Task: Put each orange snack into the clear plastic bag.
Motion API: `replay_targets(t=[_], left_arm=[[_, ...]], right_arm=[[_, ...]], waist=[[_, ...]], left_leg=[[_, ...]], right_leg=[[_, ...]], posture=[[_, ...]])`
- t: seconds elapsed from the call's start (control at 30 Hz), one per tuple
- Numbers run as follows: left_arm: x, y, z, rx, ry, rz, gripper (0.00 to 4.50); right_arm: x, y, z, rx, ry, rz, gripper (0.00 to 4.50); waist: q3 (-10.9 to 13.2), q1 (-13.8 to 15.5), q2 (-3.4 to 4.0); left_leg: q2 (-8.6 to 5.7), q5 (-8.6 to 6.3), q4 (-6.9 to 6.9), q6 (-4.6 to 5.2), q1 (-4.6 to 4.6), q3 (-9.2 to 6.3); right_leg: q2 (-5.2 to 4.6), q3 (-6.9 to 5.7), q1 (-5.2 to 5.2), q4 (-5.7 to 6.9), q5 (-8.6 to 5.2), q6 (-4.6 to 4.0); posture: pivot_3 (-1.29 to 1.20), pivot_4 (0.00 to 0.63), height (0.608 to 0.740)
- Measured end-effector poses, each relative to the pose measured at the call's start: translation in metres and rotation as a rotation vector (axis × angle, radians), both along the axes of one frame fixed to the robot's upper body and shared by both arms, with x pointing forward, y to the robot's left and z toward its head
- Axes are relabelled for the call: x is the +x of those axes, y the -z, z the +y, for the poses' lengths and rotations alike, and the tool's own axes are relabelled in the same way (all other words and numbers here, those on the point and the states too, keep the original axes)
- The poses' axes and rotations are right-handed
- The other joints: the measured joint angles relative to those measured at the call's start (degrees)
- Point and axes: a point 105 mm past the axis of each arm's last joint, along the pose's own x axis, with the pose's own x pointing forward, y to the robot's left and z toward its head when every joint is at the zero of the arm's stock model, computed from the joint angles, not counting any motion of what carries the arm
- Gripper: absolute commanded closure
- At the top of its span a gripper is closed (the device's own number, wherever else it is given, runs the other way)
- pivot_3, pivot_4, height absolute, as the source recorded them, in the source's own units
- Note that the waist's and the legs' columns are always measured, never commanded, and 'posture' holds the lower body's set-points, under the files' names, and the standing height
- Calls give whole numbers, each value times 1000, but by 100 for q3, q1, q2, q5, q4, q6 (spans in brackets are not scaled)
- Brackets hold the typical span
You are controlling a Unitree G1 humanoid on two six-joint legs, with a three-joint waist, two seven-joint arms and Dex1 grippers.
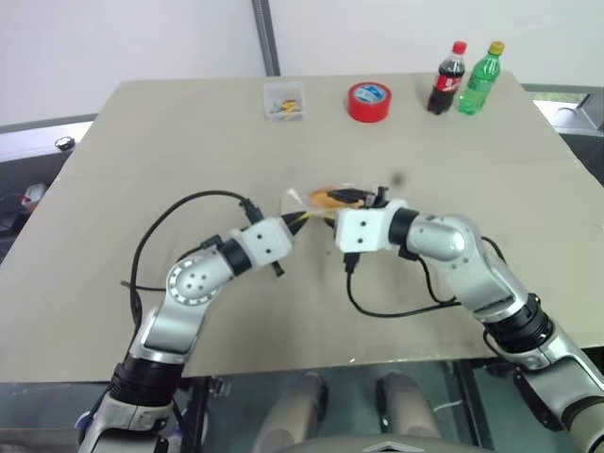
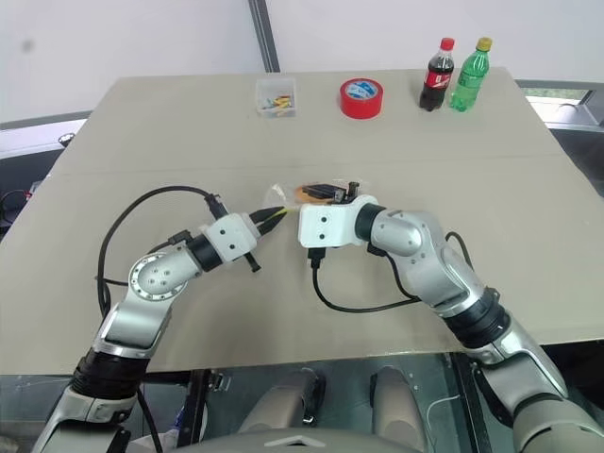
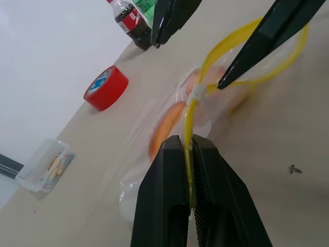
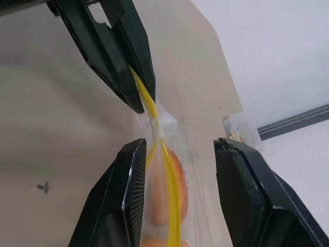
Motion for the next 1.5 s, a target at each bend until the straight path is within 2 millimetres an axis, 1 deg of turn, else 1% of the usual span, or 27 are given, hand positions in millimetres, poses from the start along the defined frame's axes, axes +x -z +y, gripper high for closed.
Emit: replay_targets(t=[0.07, 0.17, 0.2, 0.27, 0.3, 0.37, 0.4, 0.5, 0.6, 0.7, 0.93, 1.07, 1.17, 1.4, 1.5], left_arm=[[-1, -2, -1, -1, 3, -6, 4500], [-1, -1, -1, -3, -5, 0, 4500], [-1, -2, -1, -7, -7, -1, 4500], [-1, -1, 0, -7, -10, 1, 4500], [-1, -1, 0, -8, -11, 3, 4500], [-1, 0, 0, -8, -14, 7, 4500], [-2, 3, 2, -9, -20, 17, 4500], [-2, 4, 2, -11, -21, 19, 4500], [-1, 3, 1, -16, -23, 17, 4500], [-1, 3, 1, -18, -23, 17, 4500], [-1, 3, 1, -21, -23, 17, 4500], [-1, 3, 1, -21, -24, 19, 4500], [-1, 4, 1, -21, -28, 23, 4500], [-1, 4, 1, -21, -29, 25, 4500], [-3, 0, -1, -21, -20, 10, 4500]], right_arm=[[-2, -2, 5, 22, -15, 3, 2381], [-3, -2, 7, 25, -23, 2, 2381], [-3, -2, 6, 18, -24, -3, 2381], [-4, -2, 6, 16, -28, -8, 2381], [-4, -2, 7, 19, -33, -11, 2381], [-5, -4, 10, 39, -39, -4, 2381], [-5, -5, 12, 56, -34, 11, 2381], [-3, -6, 9, 64, -17, 16, 2381], [-1, -8, 7, 70, -9, 16, 2381], [-1, -8, 7, 72, -10, 17, 2381], [-1, -7, 7, 73, -15, 18, 2381], [1, -1, 10, 42, -17, 13, 2381], [1, 0, 11, 35, -22, 6, 2381], [4, 6, 9, -25, -24, -12, 2381], [4, 8, 8, -48, -25, -25, 2381]], waist=[[0, -4, 1], [0, 1, 1], [-1, -87, 6], [3, -145, 12], [7, -170, 24], [10, -173, 30], [7, -117, 36], [8, -85, 35], [7, -83, 36], [7, -73, 35], [7, -32, 36], [7, 5, 36], [7, 6, 36], [7, 6, 36], [7, 6, 35]], left_leg=[[0, 0, 0, 0, 0, 0], [-2, 0, 1, 0, 0, -1], [-96, 9, -8, -8, -10, -147], [-154, 26, -8, -23, -12, -252], [-214, 42, -5, -34, -9, -374], [-280, 62, -5, -65, -9, -535], [-243, 81, -1, -101, -15, -550], [-220, 82, 0, -104, -8, -495], [-215, 71, -1, -87, 6, -423], [-214, 68, -1, -82, 5, -406], [-203, 68, -3, -83, 1, -391], [-201, 67, -4, -83, 0, -389], [-202, 67, -5, -82, -1, -384], [-201, 67, -9, -82, -2, -382], [-200, 67, -10, -82, -2, -381]], right_leg=[[1, 0, 0, 1, 0, 0], [0, -1, 1, 0, 0, 0], [-72, -122, 41, 5, -19, 6], [-117, -211, 73, 10, -44, 10], [-139, -288, 110, 7, -64, 17], [-143, -348, 140, -1, -88, 13], [-115, -312, 132, 11, -104, 9], [-143, -277, 122, 59, -111, -5], [-137, -204, 100, 87, -112, -5], [-125, -186, 90, 88, -111, -4], [-122, -171, 77, 88, -111, -5], [-117, -169, 75, 88, -111, -5], [-117, -165, 71, 88, -111, -4], [-117, -163, 69, 88, -111, -4], [-116, -161, 68, 88, -111, -4]], posture=[[0, 150, 710], [0, 150, 710], [0, 150, 710], [0, 150, 710], [0, 150, 710], [0, 150, 710], [0, 150, 710], [0, 150, 710], [0, 150, 710], [0, 150, 710], [0, 150, 710], [0, 150, 710], [0, 150, 710], [0, 150, 710], [0, 150, 710]])
